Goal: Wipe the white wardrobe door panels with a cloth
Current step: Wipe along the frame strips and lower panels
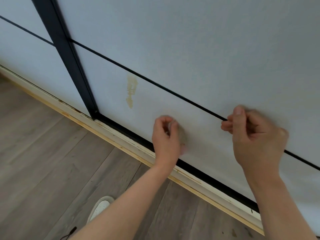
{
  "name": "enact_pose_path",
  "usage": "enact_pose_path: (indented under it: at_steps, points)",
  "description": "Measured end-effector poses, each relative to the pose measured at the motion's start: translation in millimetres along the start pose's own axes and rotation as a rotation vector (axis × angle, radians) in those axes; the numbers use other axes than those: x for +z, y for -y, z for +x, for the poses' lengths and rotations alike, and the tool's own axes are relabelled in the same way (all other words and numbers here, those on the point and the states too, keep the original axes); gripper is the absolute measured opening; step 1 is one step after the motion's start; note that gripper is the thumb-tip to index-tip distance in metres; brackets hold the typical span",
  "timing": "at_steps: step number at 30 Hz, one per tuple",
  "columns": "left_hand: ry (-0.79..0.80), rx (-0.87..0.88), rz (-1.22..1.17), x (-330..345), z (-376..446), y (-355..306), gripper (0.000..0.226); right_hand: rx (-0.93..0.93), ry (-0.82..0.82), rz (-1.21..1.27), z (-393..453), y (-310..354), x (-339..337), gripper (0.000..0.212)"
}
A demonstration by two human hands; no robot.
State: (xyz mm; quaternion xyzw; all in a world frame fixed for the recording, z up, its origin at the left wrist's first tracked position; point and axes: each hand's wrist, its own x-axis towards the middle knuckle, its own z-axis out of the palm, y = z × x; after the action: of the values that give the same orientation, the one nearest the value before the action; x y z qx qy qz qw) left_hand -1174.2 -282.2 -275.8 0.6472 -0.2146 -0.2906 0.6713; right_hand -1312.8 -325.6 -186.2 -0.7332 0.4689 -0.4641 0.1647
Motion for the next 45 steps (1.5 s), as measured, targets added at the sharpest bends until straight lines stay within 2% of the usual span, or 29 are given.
enact_pose_path:
  at_steps: [3, 5, 6, 7, 9, 11, 13, 14, 15, 18, 19, 22, 24, 27, 28, 32, 34, 36, 38, 40, 41, 43, 45]
  points:
    - [-0.055, 0.298, -0.222, 6, 1, -67, 0.026, -0.041, -0.069, -0.141, -4, 8, 9, 0.047]
    - [-0.079, 0.311, -0.277, 5, 8, -75, 0.028, -0.155, -0.044, -0.193, -2, 24, 19, 0.054]
    - [-0.077, 0.27, -0.265, 2, 9, -69, 0.026, -0.208, 0.021, -0.162, 2, 34, 26, 0.057]
    - [-0.064, 0.177, -0.229, 2, 6, -55, 0.022, -0.233, 0.11, -0.11, 7, 43, 34, 0.059]
    - [-0.048, -0.153, -0.164, 1, 4, -12, 0.013, -0.25, 0.253, -0.092, 18, 53, 52, 0.063]
    - [-0.042, -0.492, -0.145, -5, 10, 24, 0.005, -0.314, 0.242, -0.196, 22, 47, 64, 0.064]
    - [0.0, -0.646, -0.127, -8, 16, 40, 0.007, -0.281, 0.202, -0.192, 18, 35, 65, 0.059]
    - [0.008, -0.625, -0.118, -8, 16, 37, 0.006, -0.243, 0.201, -0.16, 16, 31, 62, 0.057]
    - [-0.003, -0.532, -0.106, -8, 17, 27, 0.003, -0.215, 0.197, -0.139, 14, 31, 61, 0.056]
    - [-0.055, 0.036, -0.173, -3, 21, -35, 0.013, -0.156, 0.18, -0.173, 18, 36, 63, 0.058]
    - [-0.074, 0.163, -0.197, -2, 25, -53, 0.017, -0.153, 0.186, -0.197, 19, 38, 64, 0.06]
    - [-0.139, 0.308, -0.193, -3, 41, -69, 0.014, -0.13, 0.213, -0.228, 19, 44, 61, 0.057]
    - [-0.156, 0.233, -0.173, -5, 38, -42, 0.009, -0.069, 0.233, -0.212, 15, 49, 60, 0.053]
    - [-0.097, -0.15, -0.205, -19, 31, 1, 0.011, 0.047, 0.251, -0.178, 12, 59, 59, 0.05]
    - [-0.072, -0.223, -0.183, -25, 31, 11, 0.012, 0.067, 0.265, -0.176, 13, 62, 58, 0.05]
    - [-0.027, -0.353, -0.155, -32, 35, 31, 0.003, 0.078, 0.295, -0.238, 15, 64, 58, 0.052]
    - [-0.012, -0.401, -0.151, -33, 33, 36, 0.013, 0.078, 0.309, -0.292, 19, 64, 61, 0.056]
    - [-0.041, -0.352, -0.089, -36, 32, 28, 0.008, 0.042, 0.349, -0.329, 23, 69, 66, 0.057]
    - [-0.1, -0.255, -0.105, -30, 32, 3, 0.011, -0.093, 0.397, -0.395, 27, 79, 71, 0.041]
    - [-0.104, -0.11, -0.201, -27, 33, -30, 0.017, -0.191, 0.47, -0.343, 29, 93, 79, 0.021]
    - [-0.085, -0.013, -0.257, -27, 36, -47, 0.019, -0.236, 0.471, -0.285, 30, 98, 82, 0.018]
    - [-0.069, 0.131, -0.336, -30, 48, -72, 0.018, -0.287, 0.38, -0.164, 32, 101, 90, 0.021]
    - [-0.138, 0.2, -0.326, -30, 62, -75, 0.022, -0.263, 0.269, -0.055, 32, 96, 98, 0.025]
